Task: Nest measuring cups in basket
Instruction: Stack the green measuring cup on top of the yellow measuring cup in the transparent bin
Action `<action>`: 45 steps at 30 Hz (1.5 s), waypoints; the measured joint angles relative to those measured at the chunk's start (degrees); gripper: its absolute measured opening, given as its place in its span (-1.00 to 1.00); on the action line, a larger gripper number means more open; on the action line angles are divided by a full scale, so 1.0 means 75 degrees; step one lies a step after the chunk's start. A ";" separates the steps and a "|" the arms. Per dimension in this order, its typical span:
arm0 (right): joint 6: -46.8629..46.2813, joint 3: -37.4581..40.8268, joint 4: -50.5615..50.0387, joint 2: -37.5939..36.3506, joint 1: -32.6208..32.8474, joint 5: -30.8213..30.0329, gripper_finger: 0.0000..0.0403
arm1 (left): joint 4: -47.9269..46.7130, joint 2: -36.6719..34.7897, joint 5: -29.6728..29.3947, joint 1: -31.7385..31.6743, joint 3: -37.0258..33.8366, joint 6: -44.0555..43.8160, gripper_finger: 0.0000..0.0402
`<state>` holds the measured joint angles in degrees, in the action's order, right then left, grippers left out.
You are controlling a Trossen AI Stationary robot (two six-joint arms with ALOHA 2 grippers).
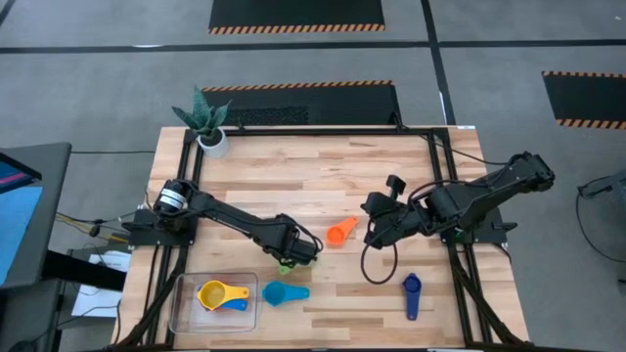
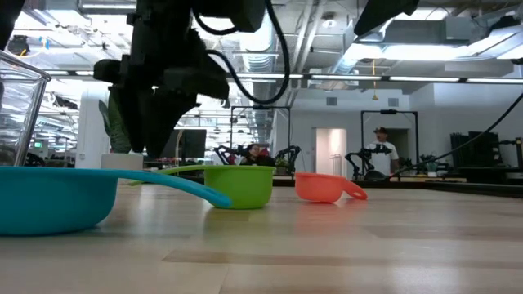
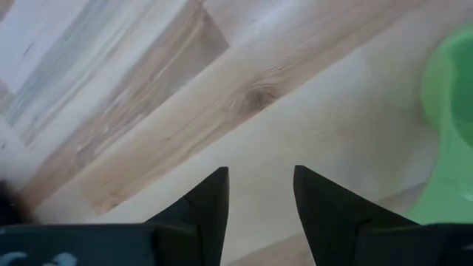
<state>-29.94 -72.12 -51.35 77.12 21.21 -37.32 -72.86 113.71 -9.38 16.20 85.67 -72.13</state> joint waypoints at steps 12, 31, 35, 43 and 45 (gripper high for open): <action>-0.0001 0.0000 0.0012 0.0000 -0.0038 0.0001 -0.87 | 0.1298 0.0106 -0.0058 0.0224 -0.0068 0.0377 -0.29; 0.0006 0.0003 0.0063 0.0000 -0.0151 0.0000 -0.87 | 0.2268 0.0202 0.1596 0.0232 -0.0036 0.1130 -0.30; 0.0009 0.0003 0.0061 0.0000 -0.0151 0.0000 -0.87 | 0.2202 0.0117 0.1573 0.0231 0.0087 0.1543 -0.30; 0.0003 0.0003 0.0061 0.0000 -0.0148 0.0003 -0.87 | 0.0861 0.0082 0.1078 0.0195 0.0364 0.1363 -0.30; 0.0003 0.0003 0.0061 0.0000 -0.0148 0.0001 -0.87 | 0.0813 0.0082 0.1206 0.0185 0.0364 0.0974 -0.30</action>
<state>-29.91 -72.10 -50.89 77.12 20.10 -37.31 -66.76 114.32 -0.33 17.58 88.40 -64.82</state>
